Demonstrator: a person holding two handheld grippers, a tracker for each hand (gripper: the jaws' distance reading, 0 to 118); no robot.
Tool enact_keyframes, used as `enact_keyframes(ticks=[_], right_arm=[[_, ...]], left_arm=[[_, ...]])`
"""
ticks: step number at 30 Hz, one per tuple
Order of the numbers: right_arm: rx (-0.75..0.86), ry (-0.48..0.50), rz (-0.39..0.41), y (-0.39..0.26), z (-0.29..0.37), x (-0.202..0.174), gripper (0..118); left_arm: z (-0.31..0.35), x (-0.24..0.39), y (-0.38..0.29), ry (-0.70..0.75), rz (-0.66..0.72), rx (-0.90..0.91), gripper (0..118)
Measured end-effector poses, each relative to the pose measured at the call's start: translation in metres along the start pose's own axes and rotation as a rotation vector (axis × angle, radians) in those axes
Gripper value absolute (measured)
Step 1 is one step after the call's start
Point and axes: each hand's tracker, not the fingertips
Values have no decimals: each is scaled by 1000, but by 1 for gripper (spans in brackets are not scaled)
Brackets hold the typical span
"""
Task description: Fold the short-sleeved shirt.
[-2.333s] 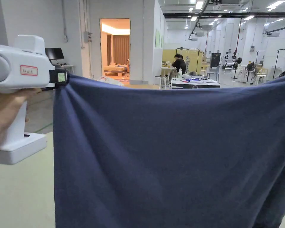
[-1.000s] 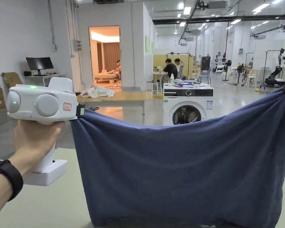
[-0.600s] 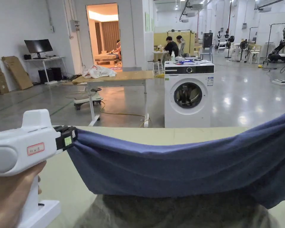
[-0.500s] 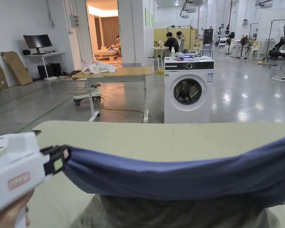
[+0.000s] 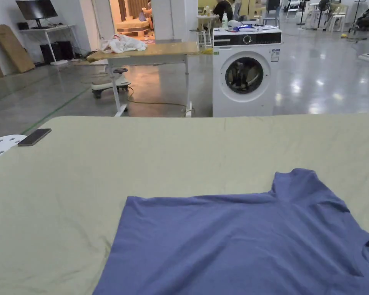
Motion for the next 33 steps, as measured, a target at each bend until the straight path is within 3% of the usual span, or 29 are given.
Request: enact_keyframes(ticks=[2, 3, 5, 7, 8, 9, 10, 11, 12, 13, 18, 22, 28, 29, 31, 32, 33], right_arm=[[-62, 6, -31, -14, 0, 5, 2], [-71, -7, -10, -24, -5, 25, 2], [-106, -31, 20, -32, -6, 25, 2], [-120, -20, 24, -39, -8, 29, 2], [-131, -25, 20, -42, -9, 29, 4], [-171, -19, 16, -44, -12, 31, 12], [-192, -21, 19, -45, -14, 31, 28], [-212, -46, 35, -45, -13, 30, 57], [-197, -81, 69, -45, -12, 29, 71], [-180, -100, 80, -45, -12, 29, 74], [9, -123, 157, -18, -5, -3, 73], [109, -9, 198, 8, 2, -41, 74], [190, 87, 232, 26, 12, -80, 72], [191, 102, 247, 28, 13, -83, 65], [196, 113, 277, 27, 16, -90, 38], [192, 118, 302, 26, 16, -92, 17], [191, 119, 317, 25, 16, -93, 8]], left_arm=[[-2, -6, -13, 25, -43, -33, 0], [-5, -10, -16, 46, -52, -39, 0], [-7, -14, -23, 34, -38, -52, 3], [-10, -20, -27, 40, -33, -62, 20], [-8, -27, -26, 95, -64, -51, 38], [-6, -29, -28, 122, -64, -42, 54], [-5, -30, -26, 134, -65, -28, 66], [-1, -30, -24, 139, -69, -6, 76], [5, -28, -20, 149, -73, 35, 79], [11, -22, -16, 134, -100, 73, 82], [50, 28, 21, 98, -204, 256, 88], [71, 67, 49, 138, -332, 376, 88], [92, 102, 71, 144, -367, 479, 87], [94, 106, 72, 121, -368, 486, 86], [99, 111, 73, 105, -362, 509, 76], [100, 113, 73, 100, -363, 522, 60], [100, 113, 73, 88, -358, 519, 44]])
